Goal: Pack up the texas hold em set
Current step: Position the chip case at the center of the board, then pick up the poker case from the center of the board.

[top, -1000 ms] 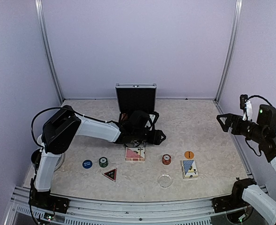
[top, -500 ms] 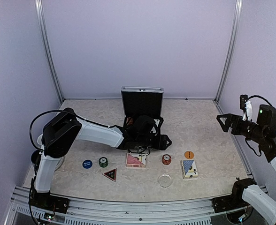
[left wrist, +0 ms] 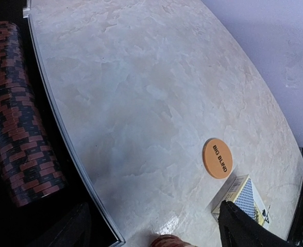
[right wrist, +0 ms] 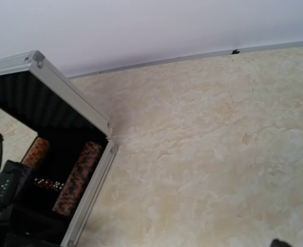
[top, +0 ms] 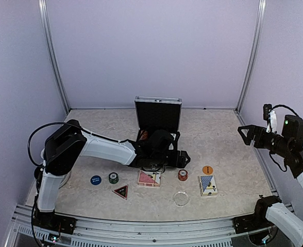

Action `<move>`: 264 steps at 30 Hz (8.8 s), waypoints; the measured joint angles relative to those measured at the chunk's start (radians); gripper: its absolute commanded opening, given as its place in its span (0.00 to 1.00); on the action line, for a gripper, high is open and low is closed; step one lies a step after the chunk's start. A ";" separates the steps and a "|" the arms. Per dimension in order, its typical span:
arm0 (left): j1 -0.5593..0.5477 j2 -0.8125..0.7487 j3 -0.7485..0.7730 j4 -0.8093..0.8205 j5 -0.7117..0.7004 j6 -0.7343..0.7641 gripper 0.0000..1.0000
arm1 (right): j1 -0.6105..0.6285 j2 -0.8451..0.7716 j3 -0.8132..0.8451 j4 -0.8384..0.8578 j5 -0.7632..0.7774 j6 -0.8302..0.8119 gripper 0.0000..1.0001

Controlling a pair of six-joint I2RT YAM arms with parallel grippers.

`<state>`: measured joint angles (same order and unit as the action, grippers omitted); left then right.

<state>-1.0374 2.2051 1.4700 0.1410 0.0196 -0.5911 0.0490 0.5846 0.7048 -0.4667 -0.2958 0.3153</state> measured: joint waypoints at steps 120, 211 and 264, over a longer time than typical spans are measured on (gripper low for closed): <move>-0.090 -0.331 -0.363 -0.441 -0.285 -0.161 0.99 | 0.000 -0.013 -0.014 -0.008 -0.003 0.001 0.99; -0.195 -0.261 -0.303 -0.392 -0.443 -0.050 0.78 | 0.000 -0.085 -0.300 0.226 -0.198 0.172 0.99; -0.108 -0.442 -0.372 -0.262 -0.185 0.227 0.99 | 0.000 -0.101 -0.101 0.126 -0.043 0.052 0.99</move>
<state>-1.1458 1.7630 1.0985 -0.1211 -0.1658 -0.3645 0.0490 0.4831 0.6041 -0.3412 -0.3386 0.3672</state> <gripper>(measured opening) 0.989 0.992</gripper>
